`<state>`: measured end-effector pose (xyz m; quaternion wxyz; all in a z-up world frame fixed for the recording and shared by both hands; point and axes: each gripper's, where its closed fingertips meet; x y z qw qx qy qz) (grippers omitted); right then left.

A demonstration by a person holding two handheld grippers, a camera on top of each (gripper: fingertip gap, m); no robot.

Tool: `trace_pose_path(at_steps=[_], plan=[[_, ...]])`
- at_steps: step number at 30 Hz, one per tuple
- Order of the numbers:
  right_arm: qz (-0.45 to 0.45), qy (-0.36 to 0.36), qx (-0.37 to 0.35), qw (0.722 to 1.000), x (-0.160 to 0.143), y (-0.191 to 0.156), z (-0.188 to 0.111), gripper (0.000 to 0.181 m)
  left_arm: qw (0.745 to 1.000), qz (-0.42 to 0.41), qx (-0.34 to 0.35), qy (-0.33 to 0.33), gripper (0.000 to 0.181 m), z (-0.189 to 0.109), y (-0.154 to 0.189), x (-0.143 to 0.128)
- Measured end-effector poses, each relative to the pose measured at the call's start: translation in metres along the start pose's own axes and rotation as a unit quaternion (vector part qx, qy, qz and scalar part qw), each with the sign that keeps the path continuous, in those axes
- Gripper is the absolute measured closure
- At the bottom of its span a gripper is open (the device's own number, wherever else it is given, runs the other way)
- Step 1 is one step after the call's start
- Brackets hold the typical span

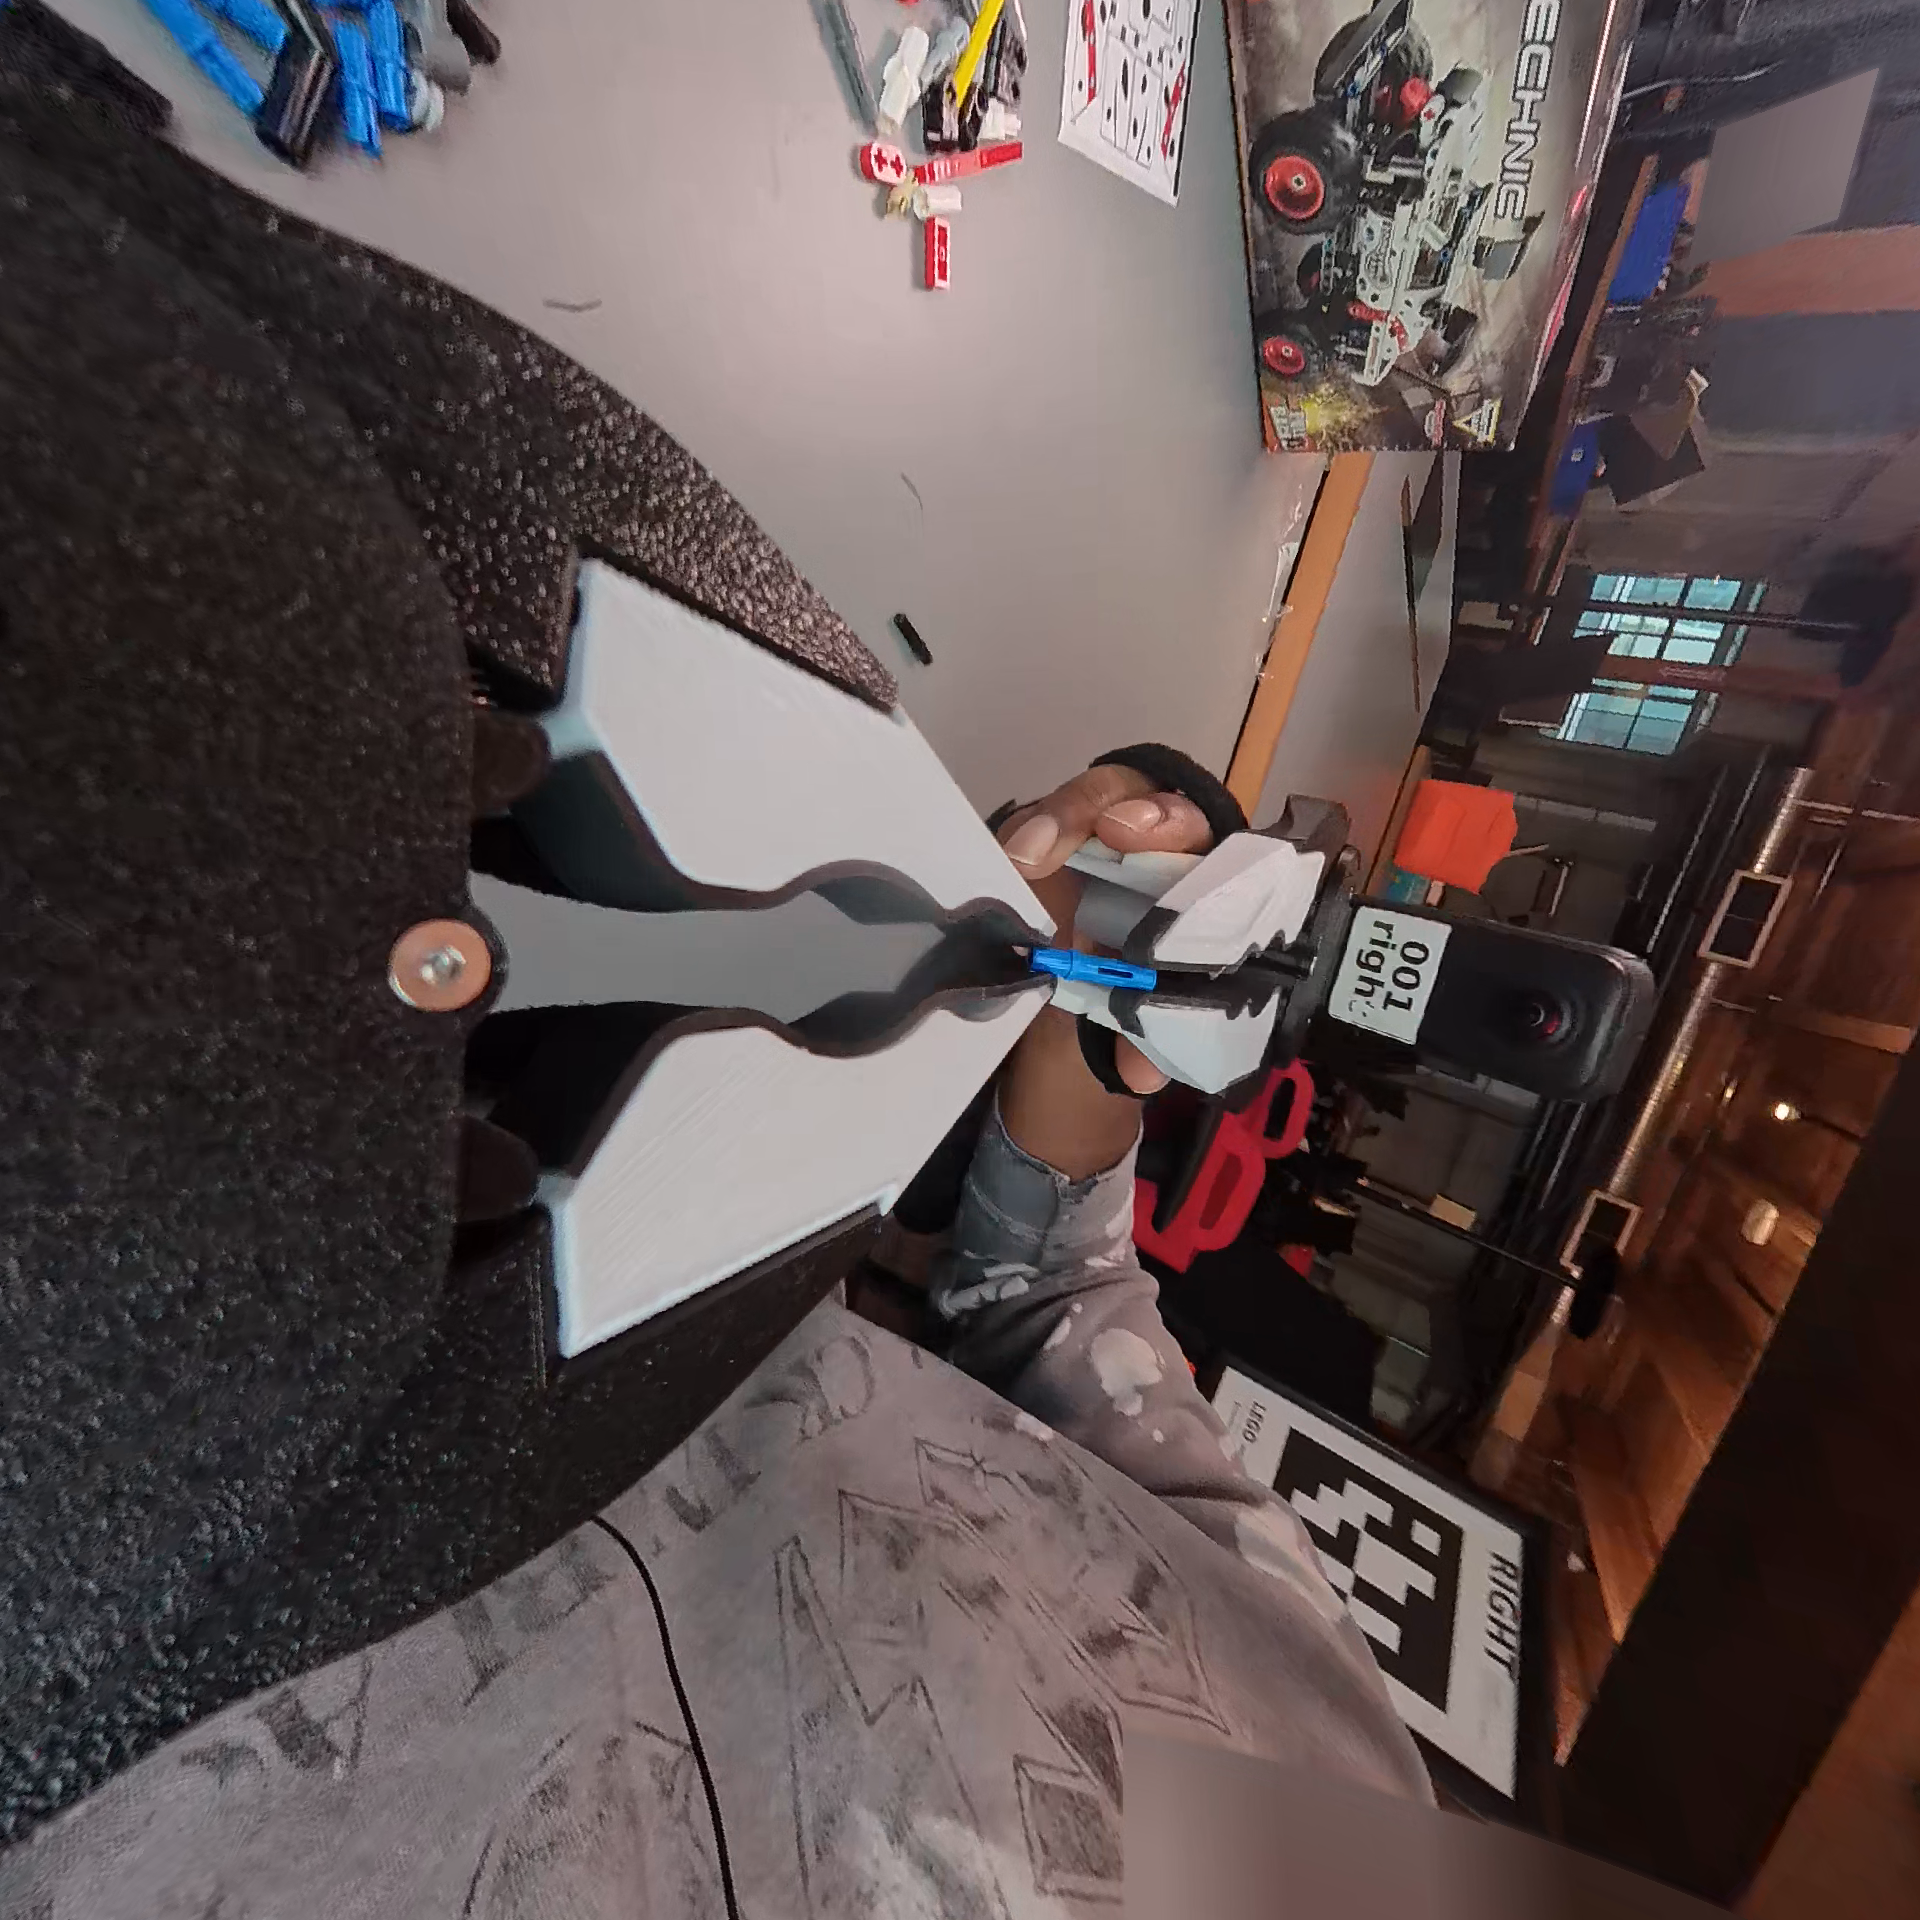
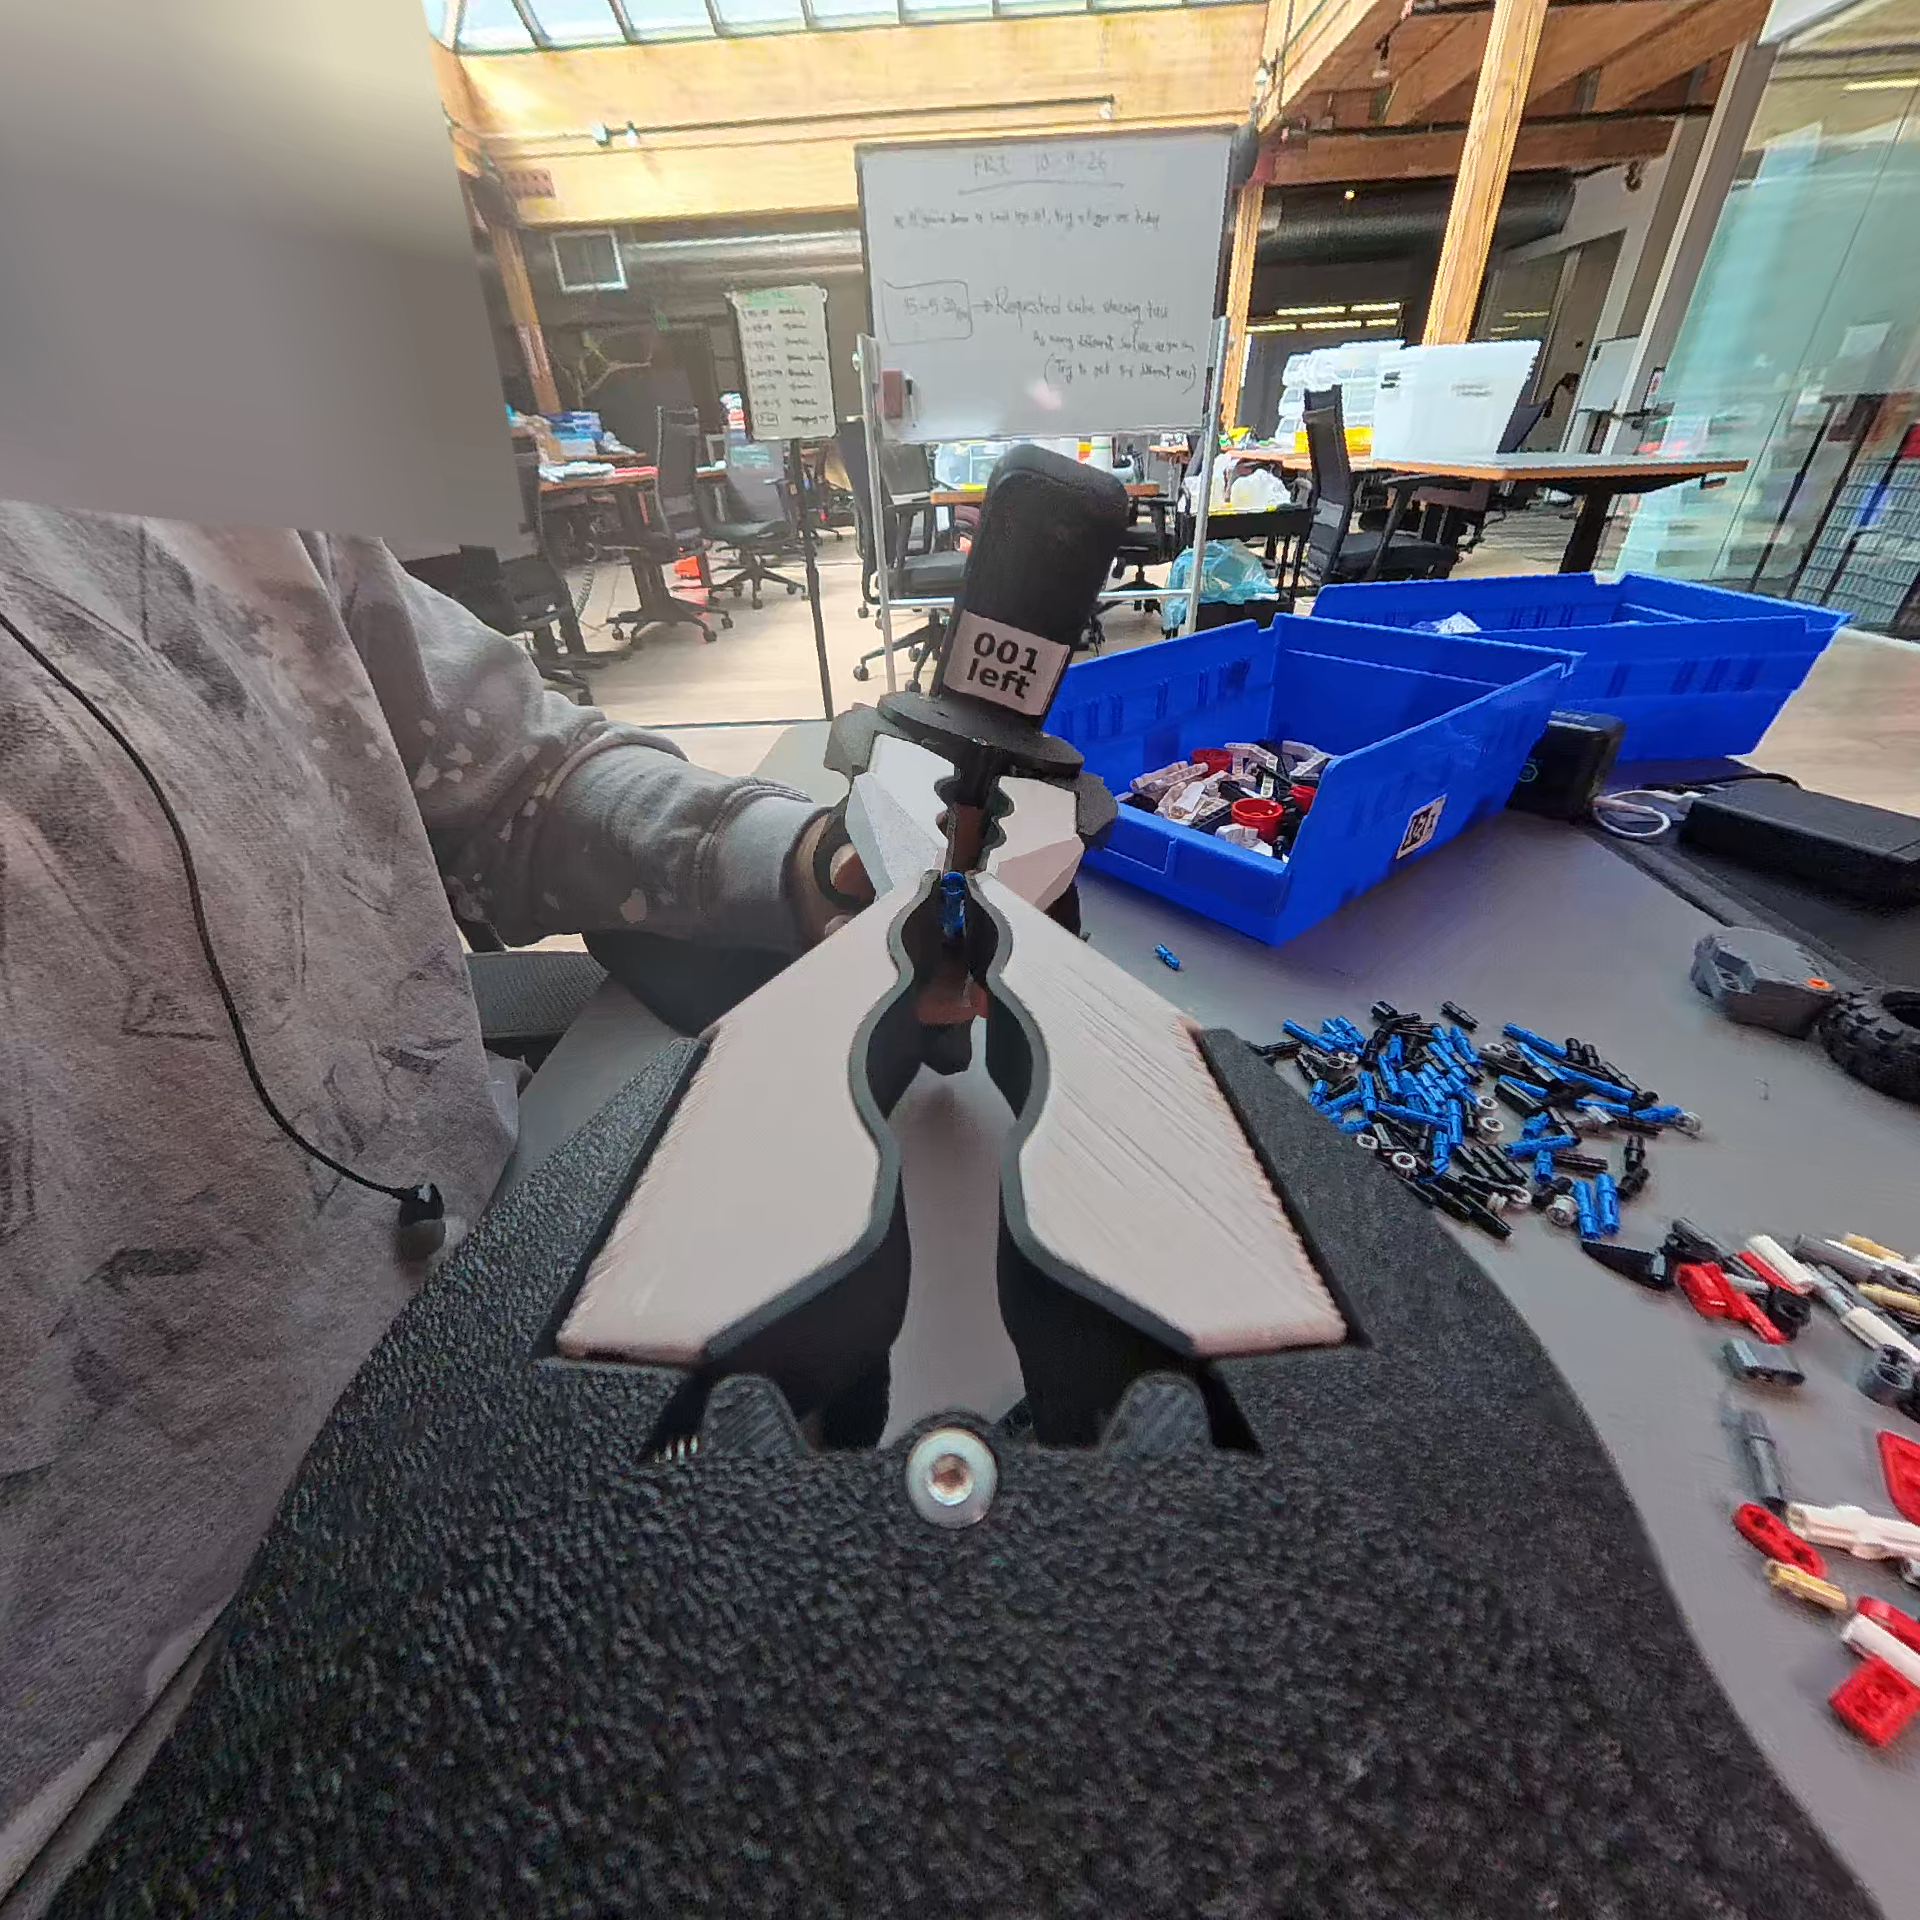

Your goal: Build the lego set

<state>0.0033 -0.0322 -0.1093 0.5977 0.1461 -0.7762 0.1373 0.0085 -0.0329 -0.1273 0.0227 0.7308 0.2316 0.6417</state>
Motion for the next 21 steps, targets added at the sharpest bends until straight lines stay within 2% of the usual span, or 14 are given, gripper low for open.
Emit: trace_pose_path(at_steps=[4, 8, 13, 21], plan=[[-0.004, -0.020, -0.001, 1.000, -0.007, 0.001, 0.000, 0.177, 0.997, 0.049, 0.056, -0.034, 0.178, 0.002, -0.005, -0.006], [-0.005, -0.027, -0.005, 1.000, -0.011, 0.003, 0.001, 0.177, 0.992, 0.072, 0.085, -0.051, 0.178, 0.004, -0.008, -0.010], [-0.006, -0.026, -0.008, 1.000, -0.011, 0.003, 0.000, 0.177, 0.994, 0.065, 0.078, -0.047, 0.178, 0.005, -0.008, -0.010], [-0.022, -0.064, -0.010, 0.998, -0.019, 0.001, 0.002, 0.177, 0.992, 0.066, 0.082, -0.068, 0.178, 0.011, -0.010, -0.018]])
Point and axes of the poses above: each gripper's, where its closed fingertips meet, z out along the fingers, x out of its top, y = z × x across the jaws, and after that the axes turned 15 degrees about -y, right-handed
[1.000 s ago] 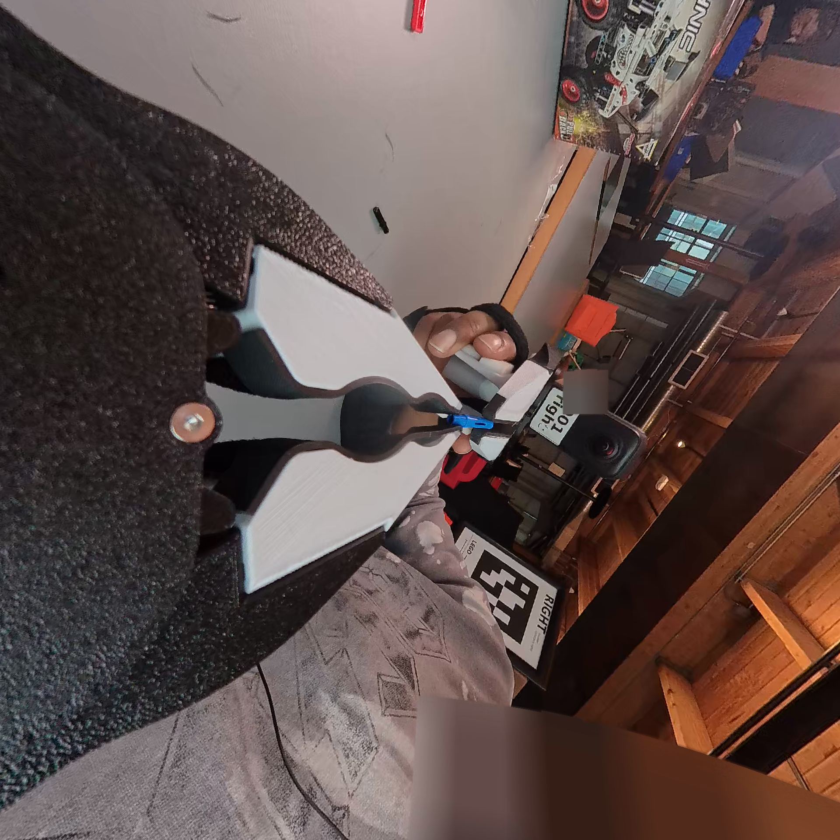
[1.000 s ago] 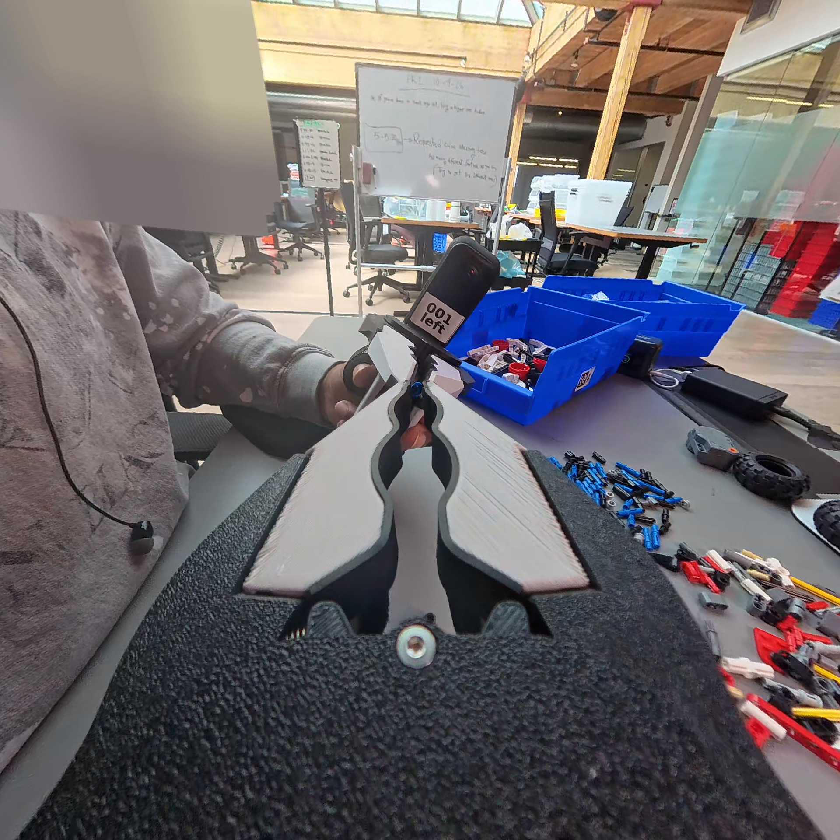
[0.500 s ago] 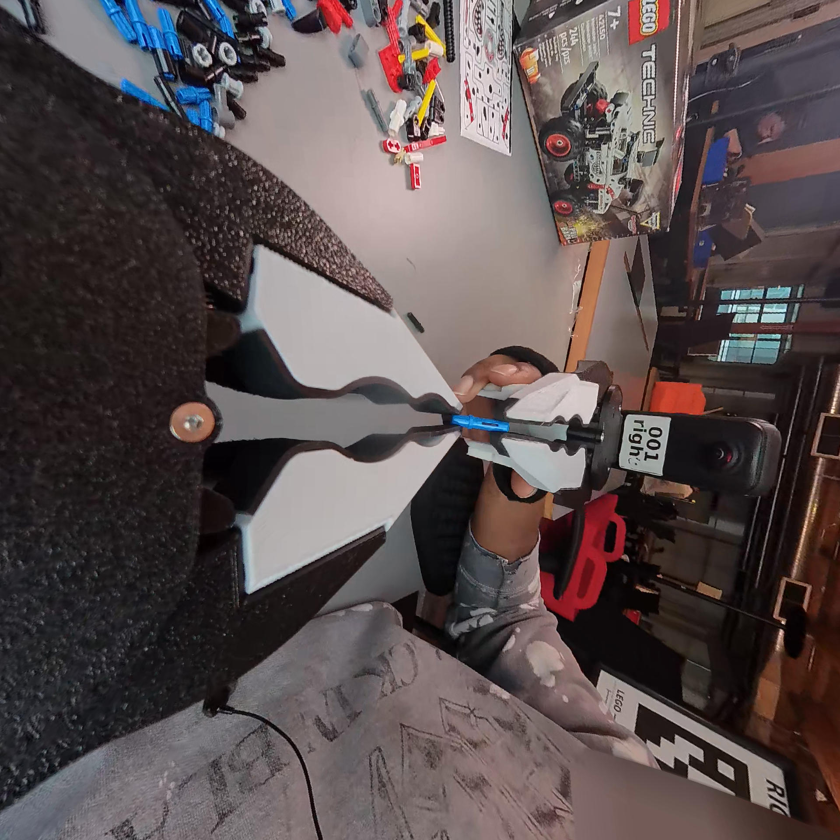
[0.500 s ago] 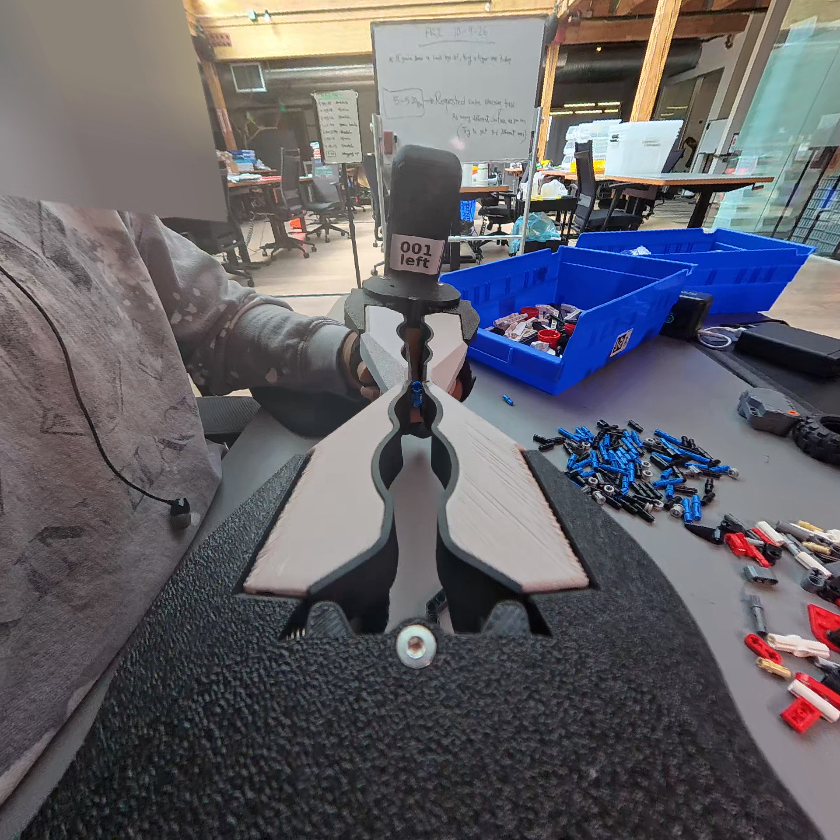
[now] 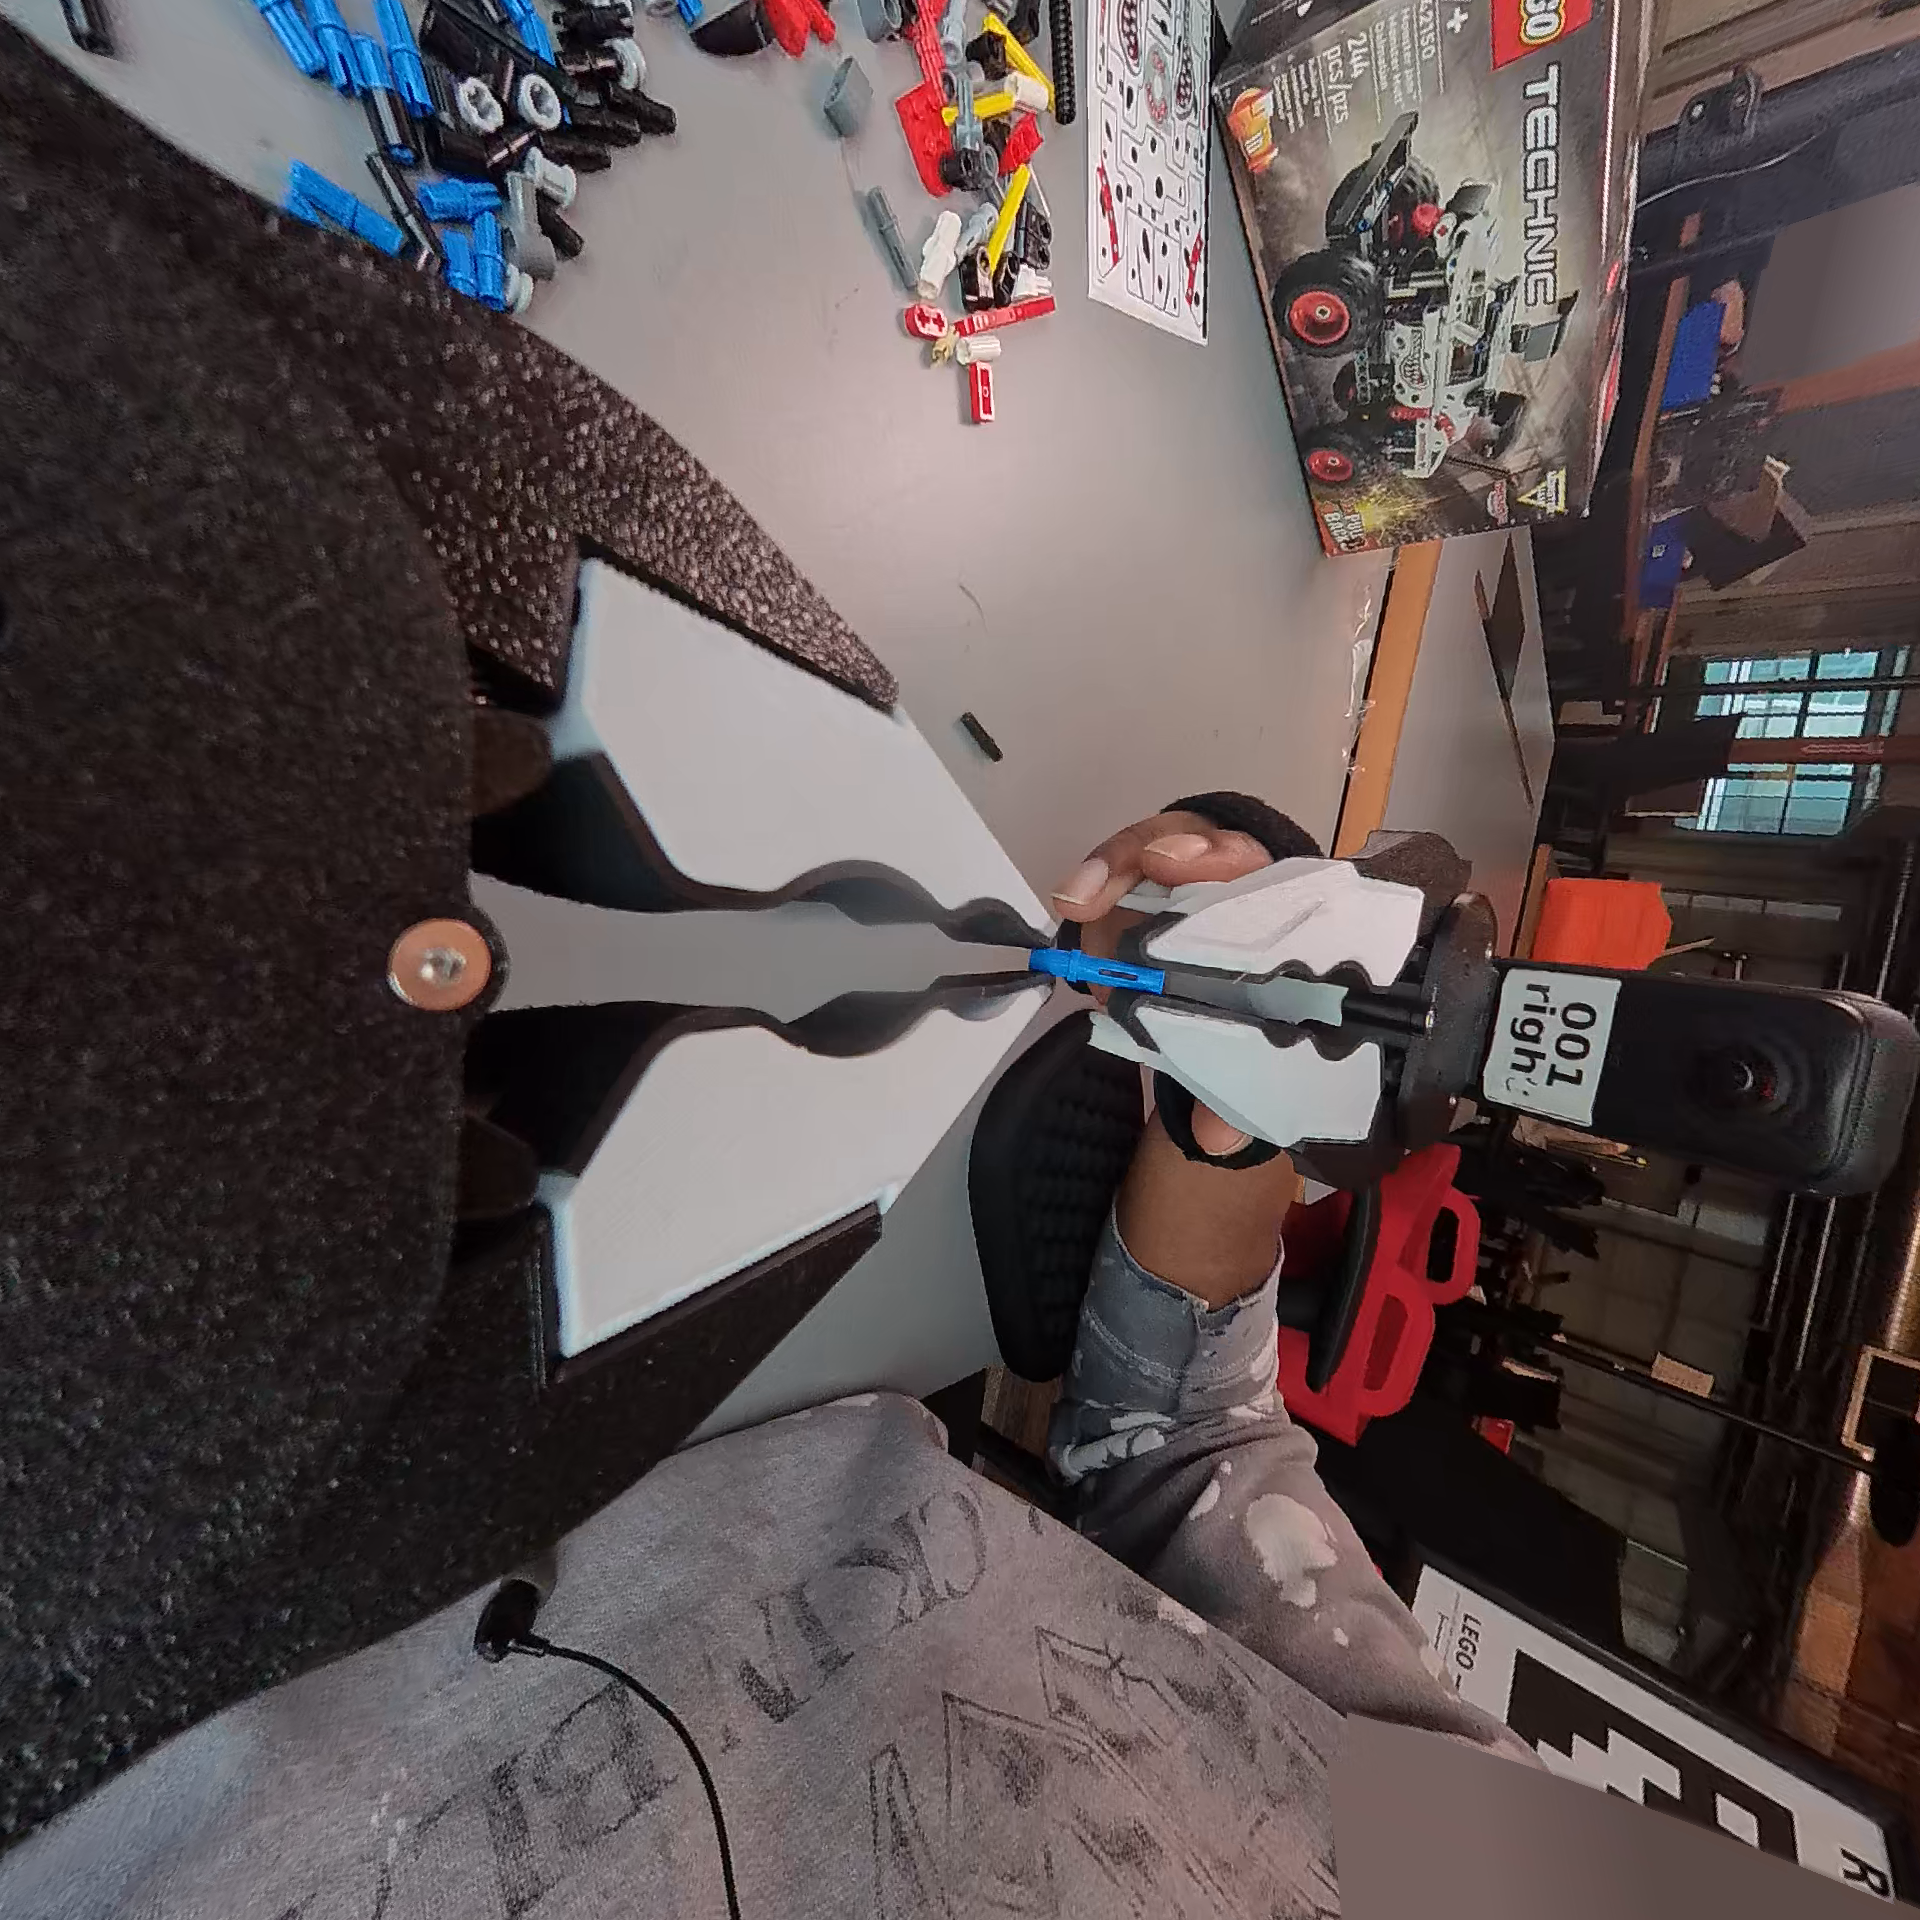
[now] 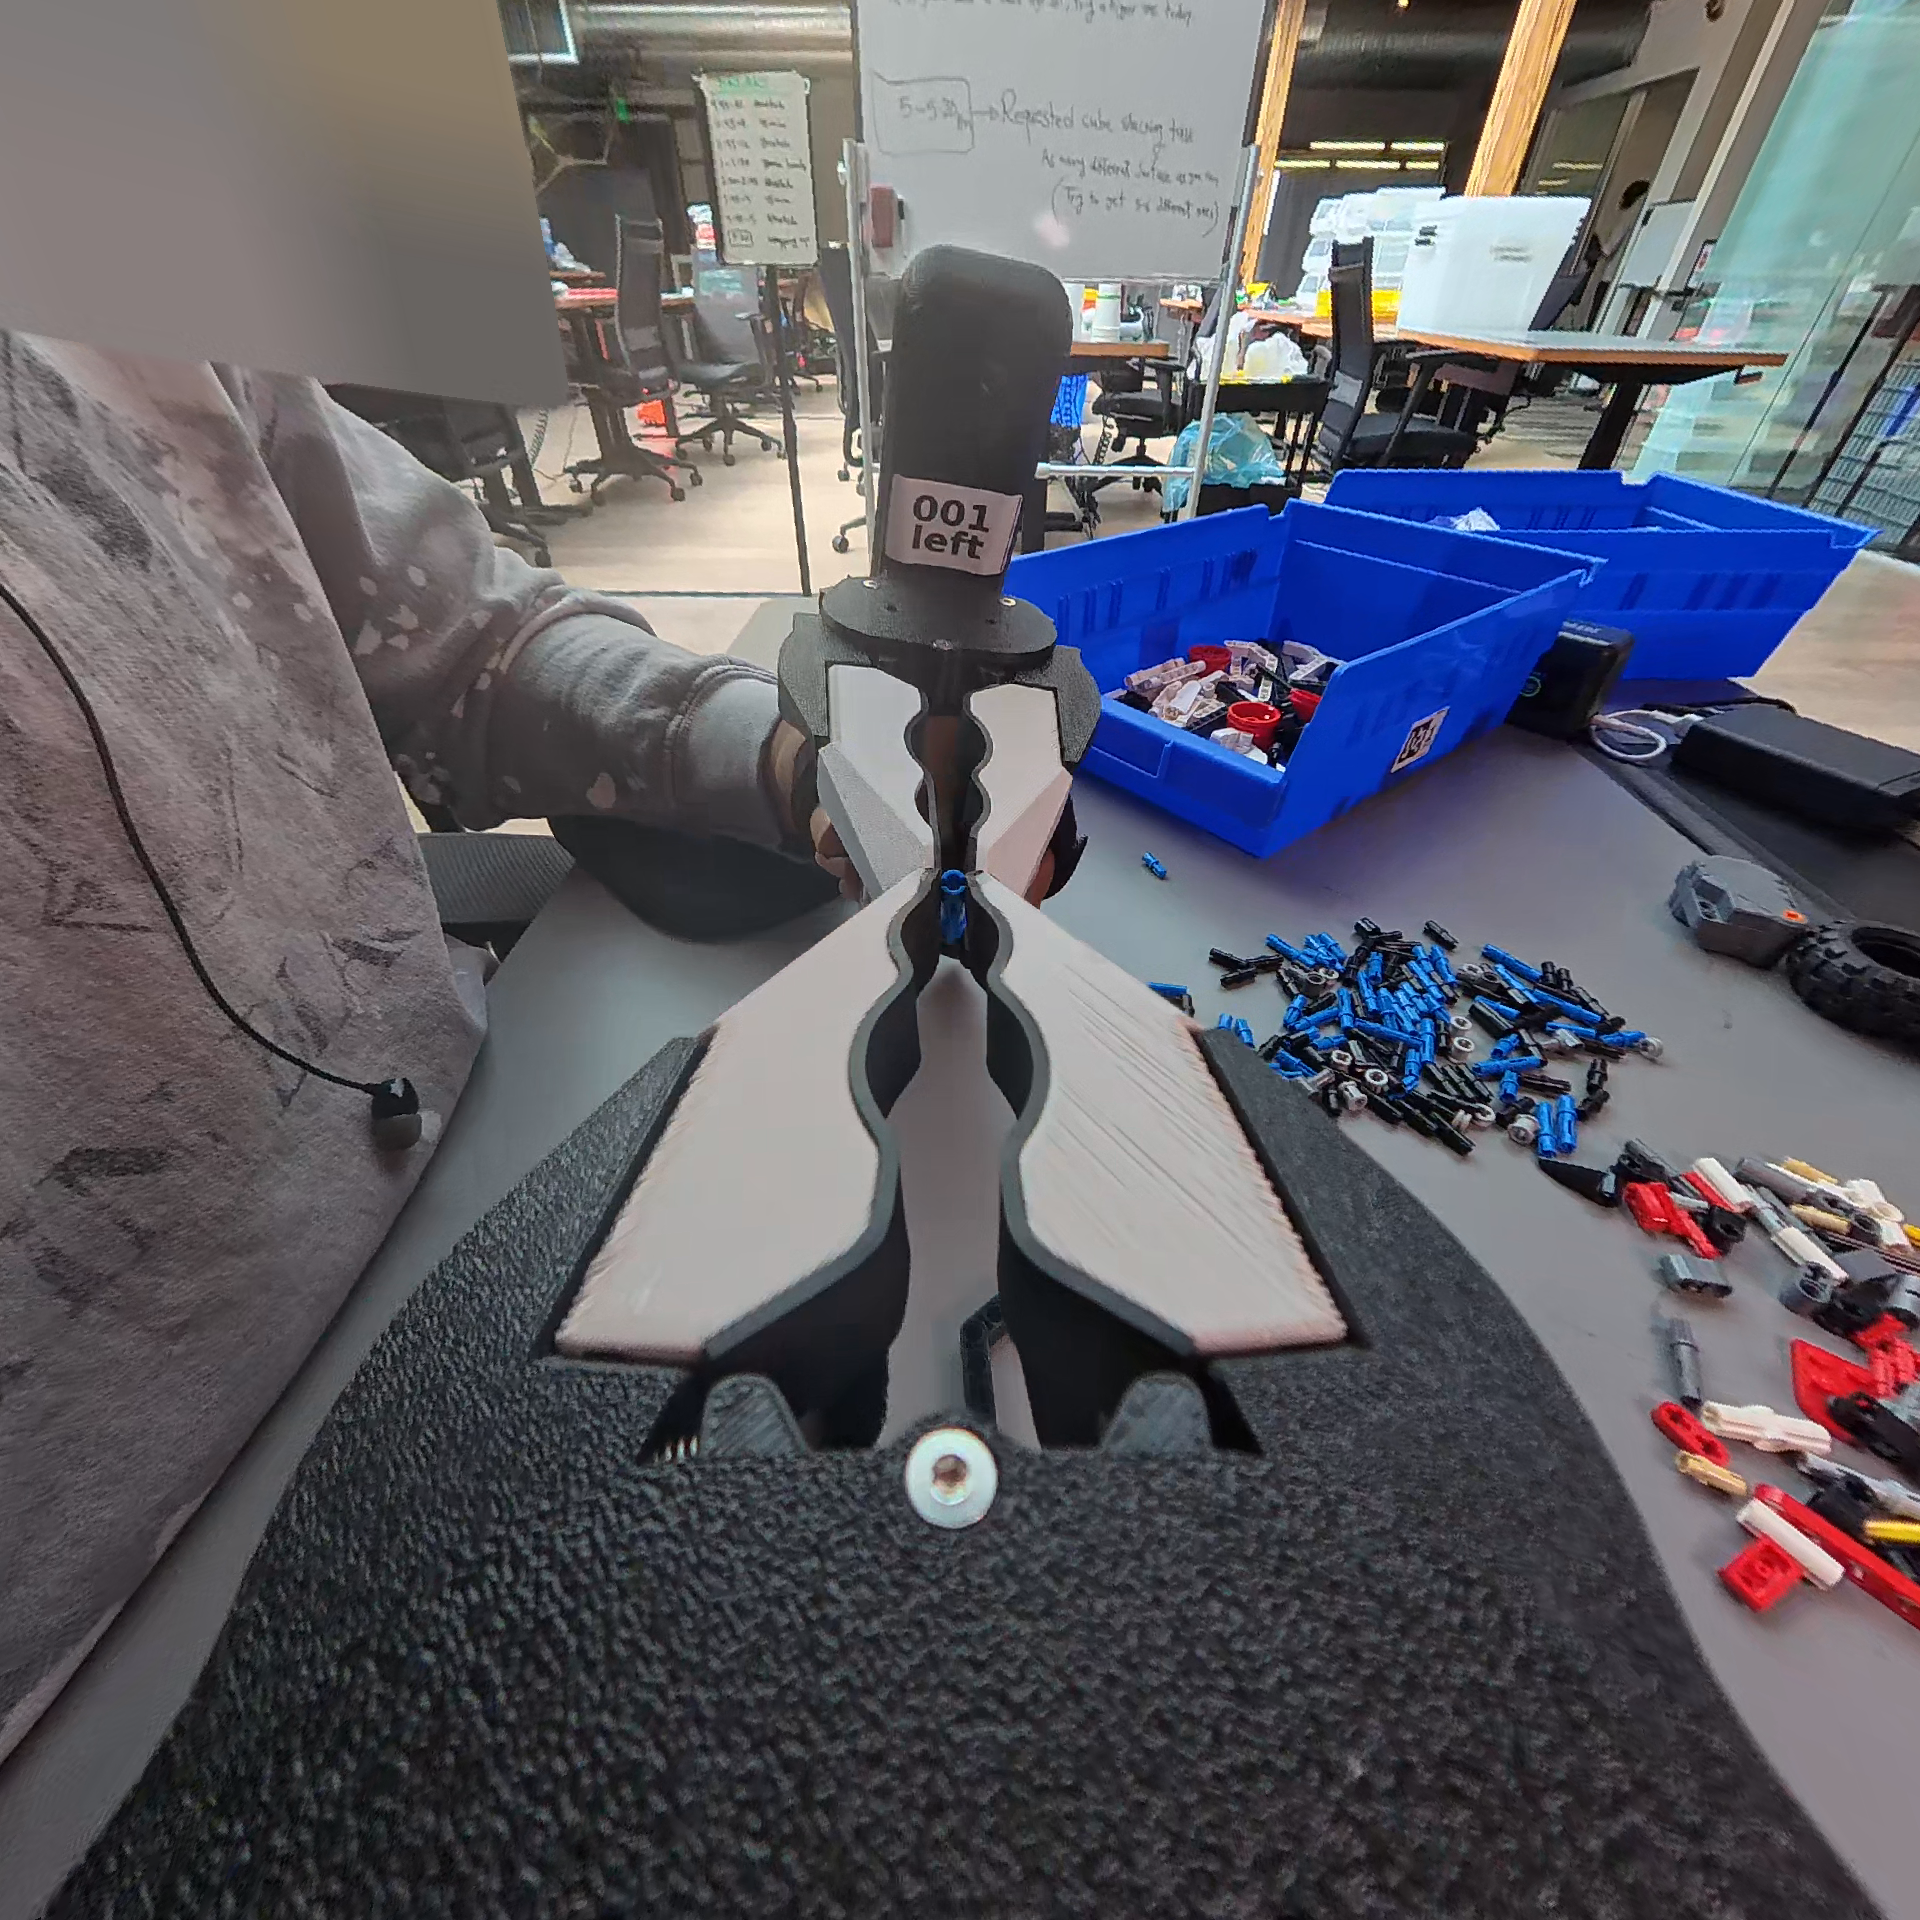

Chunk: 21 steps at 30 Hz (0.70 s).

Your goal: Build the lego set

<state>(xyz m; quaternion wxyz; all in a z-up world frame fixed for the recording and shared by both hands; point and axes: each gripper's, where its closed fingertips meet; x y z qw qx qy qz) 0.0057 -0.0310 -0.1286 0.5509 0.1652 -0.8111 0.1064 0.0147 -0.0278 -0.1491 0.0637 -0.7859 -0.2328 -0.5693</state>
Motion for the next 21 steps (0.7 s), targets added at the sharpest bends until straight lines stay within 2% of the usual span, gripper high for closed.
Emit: trace_pose_path(at_steps=[2, 3, 6, 8, 12, 21], plan=[[-0.003, -0.023, -0.016, 1.000, -0.005, 0.004, 0.001, 0.177, 1.000, -0.005, 0.022, -0.015, 0.175, 0.003, -0.007, -0.005], [-0.007, -0.044, -0.025, 0.999, -0.011, 0.007, 0.001, 0.177, 0.999, -0.006, 0.040, -0.031, 0.168, 0.005, -0.013, -0.009], [-0.001, -0.123, -0.034, 0.992, -0.038, 0.013, -0.001, 0.177, 0.991, -0.001, 0.083, -0.108, 0.158, 0.011, -0.028, -0.034], [0.008, -0.180, -0.040, 0.983, -0.065, 0.015, 0.001, 0.177, 0.983, 0.011, 0.084, -0.163, 0.157, 0.017, -0.031, -0.053], [0.018, -0.243, -0.031, 0.969, -0.102, 0.011, 0.017, 0.177, 0.961, 0.036, 0.058, -0.267, 0.153, 0.031, -0.033, -0.087], [0.037, -0.259, -0.023, 0.965, -0.113, 0.013, 0.024, 0.177, 0.940, 0.072, -0.005, -0.333, 0.156, 0.051, -0.030, -0.103]])
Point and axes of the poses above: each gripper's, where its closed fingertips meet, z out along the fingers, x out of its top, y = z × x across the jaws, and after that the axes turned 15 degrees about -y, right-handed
